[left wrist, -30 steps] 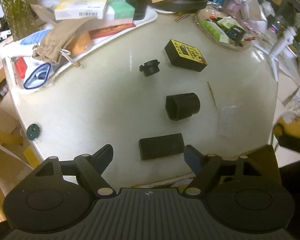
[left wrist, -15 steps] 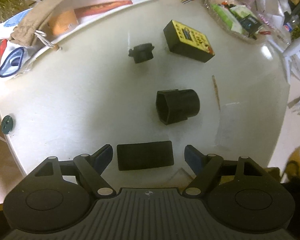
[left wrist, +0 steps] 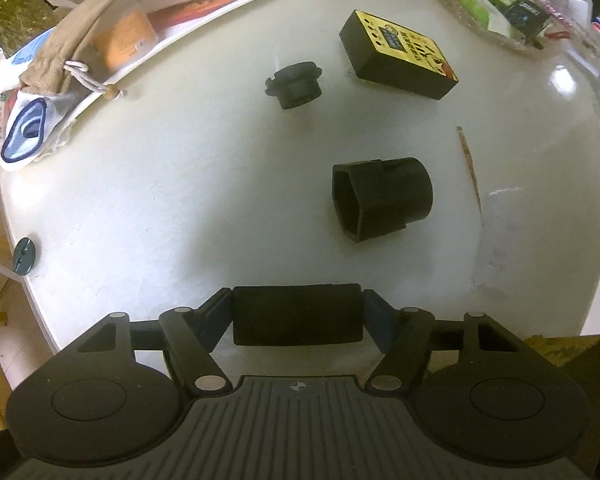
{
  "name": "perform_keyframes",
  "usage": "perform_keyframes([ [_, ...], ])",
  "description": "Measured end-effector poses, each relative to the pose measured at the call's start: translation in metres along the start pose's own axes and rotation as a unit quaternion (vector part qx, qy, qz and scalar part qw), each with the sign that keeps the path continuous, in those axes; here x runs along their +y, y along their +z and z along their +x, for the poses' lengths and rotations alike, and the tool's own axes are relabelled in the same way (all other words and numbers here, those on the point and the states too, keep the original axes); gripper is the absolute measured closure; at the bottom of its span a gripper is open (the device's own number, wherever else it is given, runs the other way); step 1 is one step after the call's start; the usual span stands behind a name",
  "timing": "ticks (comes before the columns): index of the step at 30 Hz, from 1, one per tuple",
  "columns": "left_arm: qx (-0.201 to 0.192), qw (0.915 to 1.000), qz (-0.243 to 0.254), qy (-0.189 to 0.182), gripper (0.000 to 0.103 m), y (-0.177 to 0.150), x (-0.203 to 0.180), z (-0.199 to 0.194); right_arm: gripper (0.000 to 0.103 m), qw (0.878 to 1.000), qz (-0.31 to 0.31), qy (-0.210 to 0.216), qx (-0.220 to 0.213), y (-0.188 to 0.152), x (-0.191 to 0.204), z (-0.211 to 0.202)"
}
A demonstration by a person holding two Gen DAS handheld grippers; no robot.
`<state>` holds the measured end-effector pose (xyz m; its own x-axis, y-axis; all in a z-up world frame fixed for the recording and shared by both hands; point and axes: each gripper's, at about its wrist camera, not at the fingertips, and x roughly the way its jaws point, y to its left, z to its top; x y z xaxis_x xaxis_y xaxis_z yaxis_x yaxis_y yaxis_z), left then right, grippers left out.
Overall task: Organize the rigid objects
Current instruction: 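Carry the yellow container and black block over the box and open both tools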
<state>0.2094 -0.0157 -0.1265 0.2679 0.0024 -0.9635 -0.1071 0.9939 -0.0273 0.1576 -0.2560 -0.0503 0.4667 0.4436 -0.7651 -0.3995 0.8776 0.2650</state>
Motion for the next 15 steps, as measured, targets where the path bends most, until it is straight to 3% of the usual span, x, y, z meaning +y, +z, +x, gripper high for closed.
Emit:
perform_keyframes([
  [15, -0.061, 0.9979, 0.02, -0.011, 0.035, -0.006, 0.018, -0.048, 0.025, 1.0, -0.005, -0.002, 0.007, 0.001, 0.002, 0.004],
])
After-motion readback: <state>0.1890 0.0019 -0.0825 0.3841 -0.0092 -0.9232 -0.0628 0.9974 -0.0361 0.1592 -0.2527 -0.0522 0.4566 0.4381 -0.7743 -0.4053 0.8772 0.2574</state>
